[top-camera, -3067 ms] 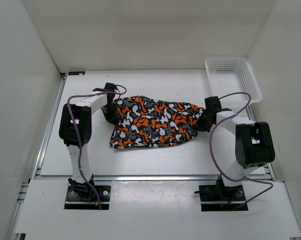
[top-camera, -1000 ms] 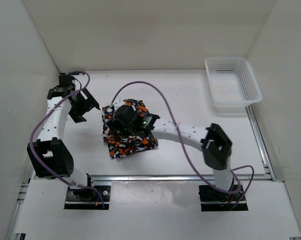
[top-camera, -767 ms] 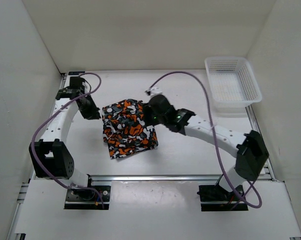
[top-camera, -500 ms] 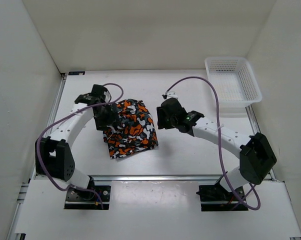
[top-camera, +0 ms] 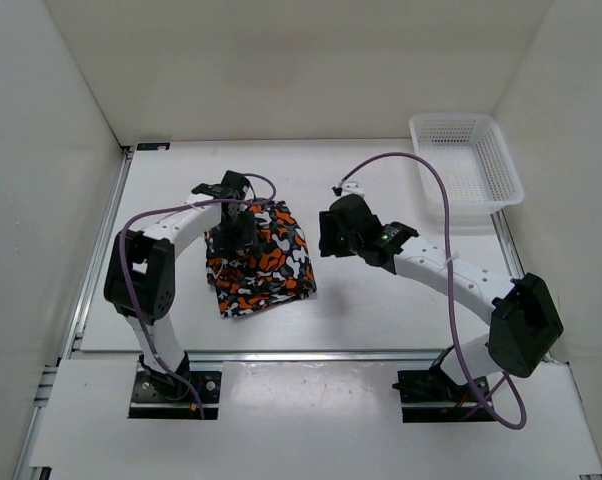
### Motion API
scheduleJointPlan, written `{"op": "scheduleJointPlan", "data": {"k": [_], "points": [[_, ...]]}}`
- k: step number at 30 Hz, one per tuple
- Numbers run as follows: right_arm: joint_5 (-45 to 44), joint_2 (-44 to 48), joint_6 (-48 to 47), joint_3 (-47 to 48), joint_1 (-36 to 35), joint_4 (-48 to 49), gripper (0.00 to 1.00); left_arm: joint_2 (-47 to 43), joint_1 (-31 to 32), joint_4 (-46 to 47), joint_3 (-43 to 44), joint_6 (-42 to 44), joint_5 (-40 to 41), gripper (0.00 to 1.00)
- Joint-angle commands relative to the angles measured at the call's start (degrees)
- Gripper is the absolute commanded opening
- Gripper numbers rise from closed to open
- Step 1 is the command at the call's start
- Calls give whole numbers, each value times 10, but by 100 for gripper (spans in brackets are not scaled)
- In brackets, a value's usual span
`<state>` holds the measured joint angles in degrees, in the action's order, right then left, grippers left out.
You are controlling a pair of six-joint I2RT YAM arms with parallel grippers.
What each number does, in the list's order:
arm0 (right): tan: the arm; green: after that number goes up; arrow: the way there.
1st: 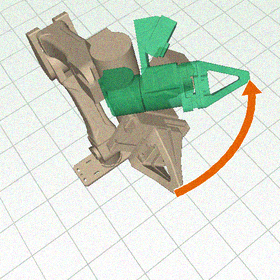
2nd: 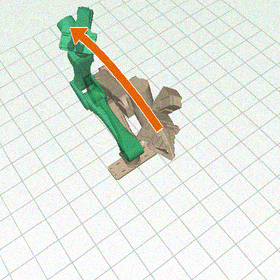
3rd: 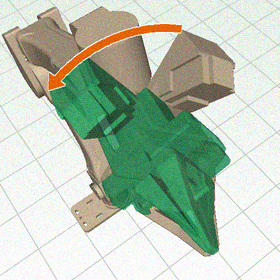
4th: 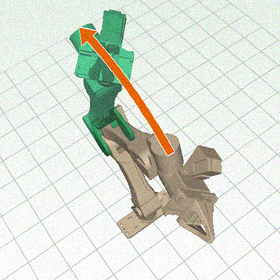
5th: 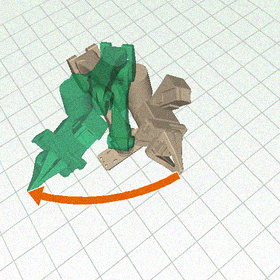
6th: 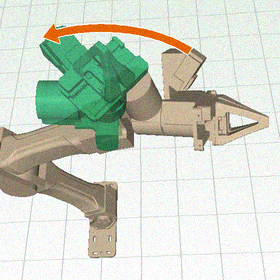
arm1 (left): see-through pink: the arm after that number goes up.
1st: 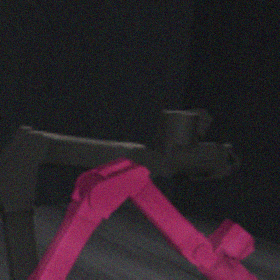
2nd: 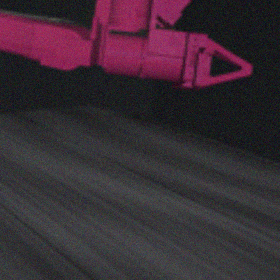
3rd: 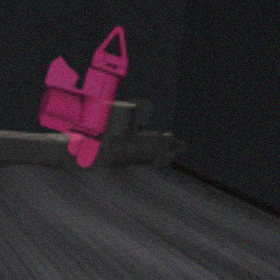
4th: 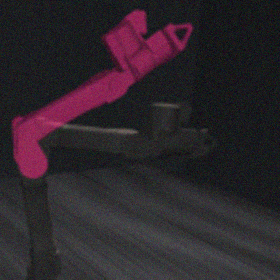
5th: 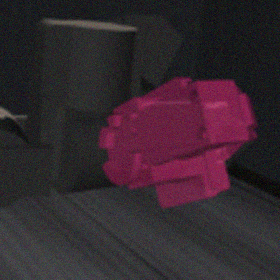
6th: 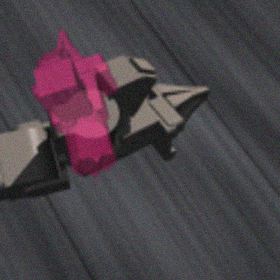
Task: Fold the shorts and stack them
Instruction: Fold the shorts
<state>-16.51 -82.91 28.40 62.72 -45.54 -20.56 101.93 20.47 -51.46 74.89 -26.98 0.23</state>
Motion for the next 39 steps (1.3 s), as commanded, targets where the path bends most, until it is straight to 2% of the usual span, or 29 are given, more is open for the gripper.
{"op": "scheduleJointPlan", "data": {"k": [1,4,7,8,12,18,22,30,31,33,35,39], "points": [[-4,29,6,-11,5,0,61,5,3,22,32,-8,41,71],[-4,35,6,-16,11,0,61,33,3,36,54,-8,47,67],[-4,41,6,-22,11,0,61,45,3,36,74,-3,40,19],[-4,41,6,-28,11,0,61,45,3,30,74,3,33,10],[-9,51,6,-34,21,0,61,13,3,-3,101,3,-6,10],[-9,51,1,-39,26,0,59,-6,-2,-101,141,-16,-38,10],[-9,51,1,-39,26,0,59,-34,-28,-108,97,-21,-59,10],[-9,57,-5,-50,26,0,59,-60,-112,-108,26,-4,-29,10],[-9,57,-10,-50,26,0,61,-60,-119,-102,19,-4,-23,14],[1,57,-10,-50,26,0,64,-51,-148,-76,-10,2,-23,43],[17,50,-15,-50,26,5,66,-33,-169,-59,-25,7,-40,55],[73,17,-34,-16,21,5,66,-14,-199,-69,-14,18,-48,57]]}}
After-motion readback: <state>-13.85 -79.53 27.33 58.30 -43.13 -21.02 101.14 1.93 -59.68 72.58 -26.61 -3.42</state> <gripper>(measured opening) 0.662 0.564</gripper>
